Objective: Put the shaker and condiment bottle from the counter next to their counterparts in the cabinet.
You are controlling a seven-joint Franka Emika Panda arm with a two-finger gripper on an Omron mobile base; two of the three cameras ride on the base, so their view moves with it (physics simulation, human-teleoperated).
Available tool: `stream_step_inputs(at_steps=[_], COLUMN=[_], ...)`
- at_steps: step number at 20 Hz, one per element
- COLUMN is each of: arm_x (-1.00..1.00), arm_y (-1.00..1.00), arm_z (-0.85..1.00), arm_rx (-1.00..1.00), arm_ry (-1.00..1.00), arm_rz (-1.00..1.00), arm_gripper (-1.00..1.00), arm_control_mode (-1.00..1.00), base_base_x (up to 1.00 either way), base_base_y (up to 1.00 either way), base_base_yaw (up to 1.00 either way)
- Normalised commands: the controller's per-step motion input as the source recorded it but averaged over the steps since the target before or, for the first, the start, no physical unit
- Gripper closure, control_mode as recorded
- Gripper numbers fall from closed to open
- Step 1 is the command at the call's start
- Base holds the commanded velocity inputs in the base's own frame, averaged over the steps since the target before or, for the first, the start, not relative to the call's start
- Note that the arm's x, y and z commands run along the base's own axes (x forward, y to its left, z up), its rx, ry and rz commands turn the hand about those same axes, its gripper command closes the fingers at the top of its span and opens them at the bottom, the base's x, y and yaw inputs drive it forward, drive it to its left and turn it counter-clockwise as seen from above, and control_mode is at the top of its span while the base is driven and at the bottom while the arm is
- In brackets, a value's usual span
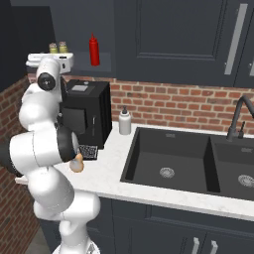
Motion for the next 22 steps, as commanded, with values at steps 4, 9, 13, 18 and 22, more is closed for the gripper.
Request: stream_step_inputs(at_steps=[4, 9, 13, 18, 22], arm_x=[-0.47, -0.42, -0.34, -0.51, -0.78], arm_y=[-0.31, -0.19, -0.01, -0.07, -0.34], arm_z=[0.00, 0.01, 0.14, 0.16, 0.04], arm_rx=[0.09, 0.08, 0.05, 0.07, 0.10], arm_ry=[-0.01, 0.05, 0.21, 0.21, 0.10], arm_rz=[-0.06, -0.02, 0.00, -0.01, -0.05], arm_gripper=[-1.00, -1.00, -1.00, -1.00, -1.00], arm_control_mode=[-1.00, -1.00, -1.00, -1.00, -1.00], base_base_x=[0.00, 0.00, 0.00, 0.00, 0.00], base_base_y=[0.00, 0.00, 0.00, 0.00, 0.00], base_base_yaw=[0.00, 0.00, 0.00, 0.00, 0.00])
